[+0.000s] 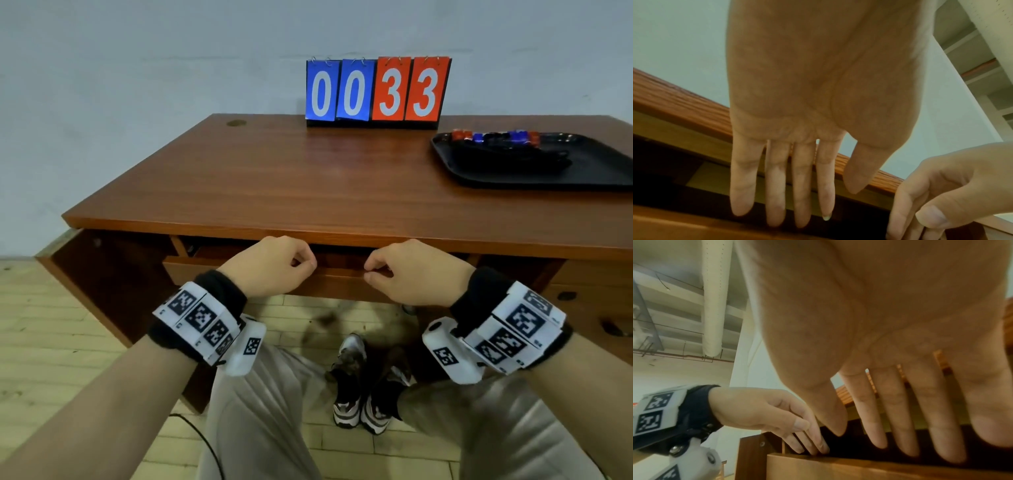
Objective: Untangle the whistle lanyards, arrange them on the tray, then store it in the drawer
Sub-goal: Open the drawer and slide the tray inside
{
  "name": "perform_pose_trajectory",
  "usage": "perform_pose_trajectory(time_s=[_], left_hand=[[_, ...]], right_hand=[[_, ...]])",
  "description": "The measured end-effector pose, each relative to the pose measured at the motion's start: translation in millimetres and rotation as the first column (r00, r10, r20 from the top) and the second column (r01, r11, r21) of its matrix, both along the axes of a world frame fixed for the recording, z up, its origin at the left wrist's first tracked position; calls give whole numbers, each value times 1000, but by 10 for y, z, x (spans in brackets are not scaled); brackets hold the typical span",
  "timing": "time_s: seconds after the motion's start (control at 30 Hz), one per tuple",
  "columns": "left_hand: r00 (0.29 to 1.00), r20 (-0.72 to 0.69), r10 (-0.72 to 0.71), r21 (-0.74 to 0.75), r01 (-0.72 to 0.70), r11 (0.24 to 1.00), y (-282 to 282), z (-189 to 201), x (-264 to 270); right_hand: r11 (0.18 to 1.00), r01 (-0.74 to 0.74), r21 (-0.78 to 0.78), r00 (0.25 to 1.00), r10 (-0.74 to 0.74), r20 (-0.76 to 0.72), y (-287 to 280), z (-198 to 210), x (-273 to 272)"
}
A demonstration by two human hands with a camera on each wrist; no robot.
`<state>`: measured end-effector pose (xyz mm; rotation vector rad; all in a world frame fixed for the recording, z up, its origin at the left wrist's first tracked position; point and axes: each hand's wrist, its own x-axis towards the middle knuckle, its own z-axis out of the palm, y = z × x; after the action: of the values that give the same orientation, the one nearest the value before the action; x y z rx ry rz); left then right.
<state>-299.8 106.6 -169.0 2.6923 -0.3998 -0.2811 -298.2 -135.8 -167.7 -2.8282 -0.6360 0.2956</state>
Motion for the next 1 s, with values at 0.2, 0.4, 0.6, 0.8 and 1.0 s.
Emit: perform_pose_trajectory(time_s=[0.2,0.4,0.6,0.8,1.0], left_hand=[[1000,7,23,25,-24,999,-19,-95,21],[998,11,58,67,-59,996,-104,-90,-94],[990,-73,120,112,-111,987,-186,-31,-273],[985,-124,121,193,-95,977,-222,-19,-506],[980,-171,99,339,-36,940,-288,80,-746]], right_hand=[[992,62,-114,998,-65,-24,71,-120,39],[979,127,-159,991,-133,-30,204,-97,-67],[961,213,-177,973,-224,-48,357,-39,-232],[953,192,-236,976,-210,-55,421,-28,-552],[941,138,-309,981,-173,-88,469,51,-816]])
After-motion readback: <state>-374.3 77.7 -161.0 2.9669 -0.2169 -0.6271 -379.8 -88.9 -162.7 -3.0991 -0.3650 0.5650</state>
